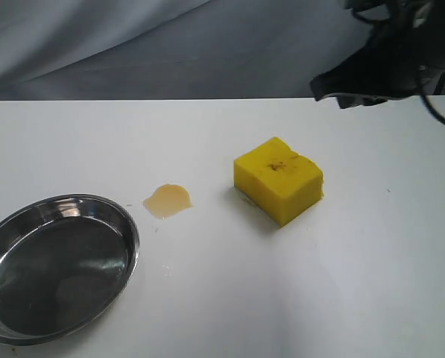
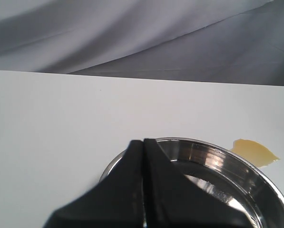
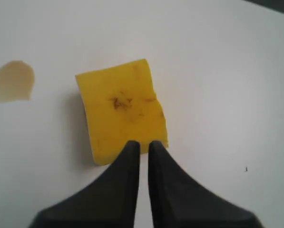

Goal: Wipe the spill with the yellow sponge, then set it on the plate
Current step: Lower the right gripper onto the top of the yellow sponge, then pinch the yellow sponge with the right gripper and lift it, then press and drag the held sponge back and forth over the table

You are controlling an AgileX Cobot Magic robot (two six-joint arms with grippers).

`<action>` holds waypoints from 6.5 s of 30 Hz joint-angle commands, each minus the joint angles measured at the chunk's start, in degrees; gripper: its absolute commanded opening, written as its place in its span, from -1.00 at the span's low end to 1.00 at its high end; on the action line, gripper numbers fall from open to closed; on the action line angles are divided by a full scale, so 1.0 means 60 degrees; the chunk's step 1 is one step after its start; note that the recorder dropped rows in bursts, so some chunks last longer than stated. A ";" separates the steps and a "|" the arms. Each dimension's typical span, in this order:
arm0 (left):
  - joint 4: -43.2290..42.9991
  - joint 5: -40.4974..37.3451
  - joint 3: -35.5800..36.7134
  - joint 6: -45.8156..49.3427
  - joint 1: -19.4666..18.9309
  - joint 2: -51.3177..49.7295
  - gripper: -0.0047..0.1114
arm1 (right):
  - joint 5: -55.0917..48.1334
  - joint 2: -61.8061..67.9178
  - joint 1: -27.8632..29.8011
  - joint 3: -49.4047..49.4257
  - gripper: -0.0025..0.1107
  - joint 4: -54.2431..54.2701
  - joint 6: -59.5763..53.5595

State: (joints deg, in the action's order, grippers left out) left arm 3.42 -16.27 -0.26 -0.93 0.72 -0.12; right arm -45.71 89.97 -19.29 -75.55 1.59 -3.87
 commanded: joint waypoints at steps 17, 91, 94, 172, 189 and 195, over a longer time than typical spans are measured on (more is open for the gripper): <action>-0.0003 0.0064 0.0044 -0.0046 0.0032 0.0020 -0.92 | -0.1629 0.5731 -0.0020 -0.3876 -0.06 0.1326 -0.2080; -0.0003 0.0064 0.0044 -0.0046 0.0032 0.0020 -0.92 | 0.0883 0.6934 -0.2640 -0.3876 -0.96 -0.3478 -0.2029; -0.0003 0.0064 0.0044 -0.0046 0.0032 0.0020 -0.92 | 0.0819 0.6934 -0.2534 -0.3876 -0.96 -0.3712 -0.1699; -0.0003 0.0064 0.0044 -0.0046 0.0032 0.0020 -0.92 | -0.2972 0.7276 0.0442 -0.3858 -0.96 -0.2495 0.0289; -0.0003 0.0064 0.0044 -0.0046 0.0032 0.0020 -0.92 | 0.0489 0.7276 -0.3646 -0.3875 -0.96 -0.0265 -0.2739; -0.0003 0.0064 0.0044 -0.0046 0.0032 0.0020 -0.92 | 0.1964 0.7276 -0.4228 -0.3875 -0.96 -0.0265 -0.2720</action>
State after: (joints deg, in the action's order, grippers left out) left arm 3.42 -16.27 -0.26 -0.93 0.72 -0.12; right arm -37.59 132.31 -43.69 -99.72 -3.08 -19.72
